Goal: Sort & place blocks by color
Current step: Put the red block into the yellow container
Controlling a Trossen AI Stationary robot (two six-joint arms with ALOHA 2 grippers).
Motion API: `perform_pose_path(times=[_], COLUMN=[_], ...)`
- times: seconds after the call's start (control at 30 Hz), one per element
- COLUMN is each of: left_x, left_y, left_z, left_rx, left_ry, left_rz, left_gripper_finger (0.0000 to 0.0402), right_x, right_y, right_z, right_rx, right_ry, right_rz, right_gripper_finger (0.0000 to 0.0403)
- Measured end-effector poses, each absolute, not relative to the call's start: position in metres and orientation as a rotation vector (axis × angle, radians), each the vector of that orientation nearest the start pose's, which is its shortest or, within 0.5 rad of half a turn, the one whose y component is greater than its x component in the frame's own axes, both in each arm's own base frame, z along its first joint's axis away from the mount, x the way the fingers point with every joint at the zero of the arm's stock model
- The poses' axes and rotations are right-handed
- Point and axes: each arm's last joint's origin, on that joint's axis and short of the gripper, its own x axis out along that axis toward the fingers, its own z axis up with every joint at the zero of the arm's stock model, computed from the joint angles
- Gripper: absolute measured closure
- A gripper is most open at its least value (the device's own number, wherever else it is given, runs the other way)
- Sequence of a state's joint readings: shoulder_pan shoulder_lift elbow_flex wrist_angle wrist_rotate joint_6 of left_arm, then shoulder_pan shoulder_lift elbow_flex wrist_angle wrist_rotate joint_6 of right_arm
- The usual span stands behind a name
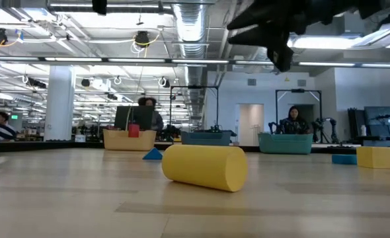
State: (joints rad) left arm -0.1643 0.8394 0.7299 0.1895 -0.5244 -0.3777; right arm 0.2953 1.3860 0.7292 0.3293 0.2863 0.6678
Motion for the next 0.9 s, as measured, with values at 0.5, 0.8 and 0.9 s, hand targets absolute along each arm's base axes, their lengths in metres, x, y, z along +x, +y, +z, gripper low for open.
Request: perform_pose_path(times=[0.5,0.8,0.9], left_x=[0.160,0.140,0.139], left_y=[-0.034,-0.016,-0.017], left_z=[0.338,0.297,0.287], left_rx=[-0.378,-0.425,-0.441], left_ry=[-0.201,-0.054,-0.003], left_rz=[0.493,0.467,0.357], left_gripper_finger=[0.0341,0.0315,0.0315], right_x=[0.295,0.297,0.298], right_y=[0.050,0.026,0.015], right_z=[0.250,0.246,0.243], right_rx=[0.624,0.727,0.732], right_ry=[0.093,0.089,0.100], right_rz=[-0.048,-0.168,-0.222], right_gripper_finger=[0.0285,0.0285,0.0285])
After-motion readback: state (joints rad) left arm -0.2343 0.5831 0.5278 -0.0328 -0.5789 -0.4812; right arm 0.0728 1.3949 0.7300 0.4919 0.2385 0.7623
